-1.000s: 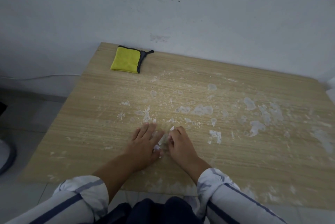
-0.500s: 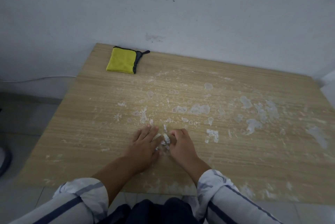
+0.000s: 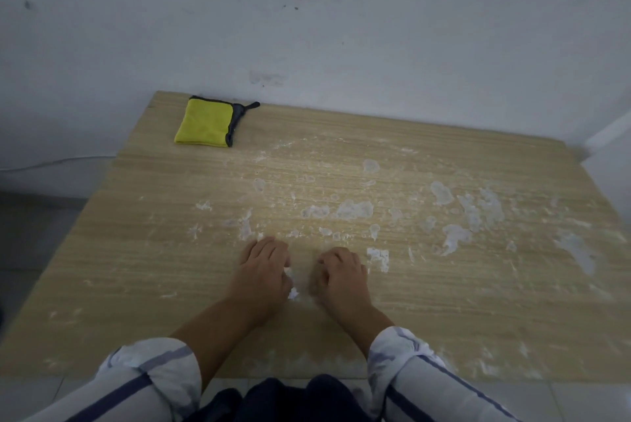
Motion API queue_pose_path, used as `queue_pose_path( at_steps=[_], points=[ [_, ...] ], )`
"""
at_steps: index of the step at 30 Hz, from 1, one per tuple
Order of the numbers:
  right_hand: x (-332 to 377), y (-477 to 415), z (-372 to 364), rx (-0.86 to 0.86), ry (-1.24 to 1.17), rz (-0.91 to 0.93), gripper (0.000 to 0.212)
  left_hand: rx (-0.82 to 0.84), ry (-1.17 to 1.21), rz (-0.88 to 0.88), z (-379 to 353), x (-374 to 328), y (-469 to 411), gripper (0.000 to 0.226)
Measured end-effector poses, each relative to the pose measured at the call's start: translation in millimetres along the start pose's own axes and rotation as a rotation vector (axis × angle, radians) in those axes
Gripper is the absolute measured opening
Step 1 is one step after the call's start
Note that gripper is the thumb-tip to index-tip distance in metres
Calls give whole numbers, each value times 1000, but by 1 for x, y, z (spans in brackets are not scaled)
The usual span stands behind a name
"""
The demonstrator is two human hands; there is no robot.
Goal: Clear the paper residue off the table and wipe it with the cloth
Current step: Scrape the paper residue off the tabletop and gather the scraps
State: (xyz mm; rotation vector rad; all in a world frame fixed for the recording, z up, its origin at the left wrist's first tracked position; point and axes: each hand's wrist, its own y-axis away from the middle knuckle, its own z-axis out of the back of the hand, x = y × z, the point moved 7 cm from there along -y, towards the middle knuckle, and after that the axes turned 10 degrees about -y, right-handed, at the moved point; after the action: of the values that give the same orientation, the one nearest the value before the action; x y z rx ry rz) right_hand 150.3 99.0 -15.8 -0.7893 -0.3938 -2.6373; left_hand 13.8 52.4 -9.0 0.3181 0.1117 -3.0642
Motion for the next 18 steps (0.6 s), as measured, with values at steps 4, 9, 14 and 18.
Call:
queue_pose_path(
  at_steps=[4,9,14,18],
  points=[
    [-36,5,15,-3,57,-21,49,36,-91,-146,-13,-56,-14,40],
    [-94,14,47,-26,87,-75,58,210,-175,-184,-54,-126,-25,52],
    [-144,21,77,-14,123,-58,66,262,-234,-91,-78,-157,-39,59],
    [-172,22,95,-7,117,-62,65,244,-215,-72,-84,-187,-57,60]
  ],
)
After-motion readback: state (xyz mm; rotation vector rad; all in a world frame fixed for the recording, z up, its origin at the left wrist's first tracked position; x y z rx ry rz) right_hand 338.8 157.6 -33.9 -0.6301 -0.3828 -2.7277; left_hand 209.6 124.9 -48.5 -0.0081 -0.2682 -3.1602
